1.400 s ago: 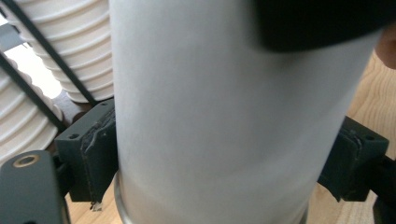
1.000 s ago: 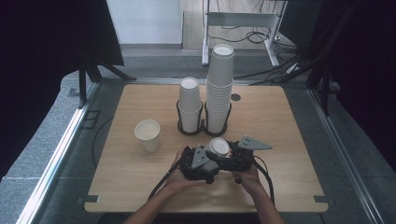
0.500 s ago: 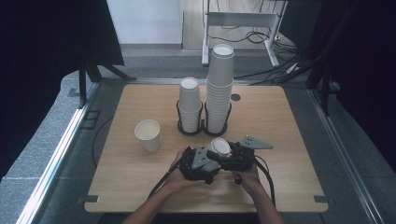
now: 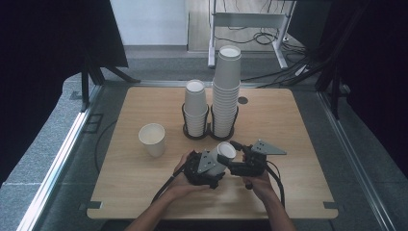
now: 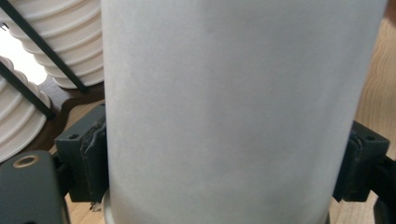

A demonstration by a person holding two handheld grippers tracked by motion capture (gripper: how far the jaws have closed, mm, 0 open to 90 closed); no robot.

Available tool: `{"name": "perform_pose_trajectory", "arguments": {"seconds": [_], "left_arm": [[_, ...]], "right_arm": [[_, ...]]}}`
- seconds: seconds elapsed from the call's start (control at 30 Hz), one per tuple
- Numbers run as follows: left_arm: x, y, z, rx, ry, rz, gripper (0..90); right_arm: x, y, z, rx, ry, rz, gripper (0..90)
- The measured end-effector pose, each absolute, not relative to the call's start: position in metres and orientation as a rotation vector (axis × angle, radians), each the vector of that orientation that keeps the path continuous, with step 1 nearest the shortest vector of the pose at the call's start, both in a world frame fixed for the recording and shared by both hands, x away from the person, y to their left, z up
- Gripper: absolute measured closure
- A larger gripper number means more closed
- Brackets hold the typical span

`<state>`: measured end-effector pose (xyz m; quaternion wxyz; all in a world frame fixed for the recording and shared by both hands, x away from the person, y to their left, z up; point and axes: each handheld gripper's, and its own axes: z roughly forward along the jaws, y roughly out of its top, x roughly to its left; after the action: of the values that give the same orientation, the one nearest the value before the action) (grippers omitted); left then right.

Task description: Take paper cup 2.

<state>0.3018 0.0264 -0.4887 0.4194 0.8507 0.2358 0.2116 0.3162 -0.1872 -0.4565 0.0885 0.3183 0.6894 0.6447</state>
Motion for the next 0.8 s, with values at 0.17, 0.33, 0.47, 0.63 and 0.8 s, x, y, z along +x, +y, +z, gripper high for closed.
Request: {"name": "perform_pose_trajectory", "arguments": {"seconds": [0.17, 0.33, 0.47, 0.63, 0.8], "left_arm": [[0.304, 0.03, -0.485, 2.158, 0.59, 0.566, 12.4], [0.307, 0.034, -0.482, 2.182, 0.592, 0.598, 12.4], [0.31, 0.037, -0.48, 2.183, 0.596, 0.609, 12.4], [0.312, 0.036, -0.478, 2.199, 0.587, 0.626, 12.4], [0.314, 0.034, -0.477, 2.225, 0.572, 0.652, 12.3]], "right_arm": [[0.314, -0.196, -0.448, 0.9, 2.048, 1.911, 14.9], [0.311, -0.206, -0.432, 0.812, 2.084, 1.821, 15.0], [0.31, -0.212, -0.435, 0.807, 2.125, 1.775, 15.3], [0.312, -0.212, -0.441, 0.788, 2.228, 1.642, 15.3], [0.319, -0.205, -0.433, 0.674, 2.362, 1.445, 15.0]]}}
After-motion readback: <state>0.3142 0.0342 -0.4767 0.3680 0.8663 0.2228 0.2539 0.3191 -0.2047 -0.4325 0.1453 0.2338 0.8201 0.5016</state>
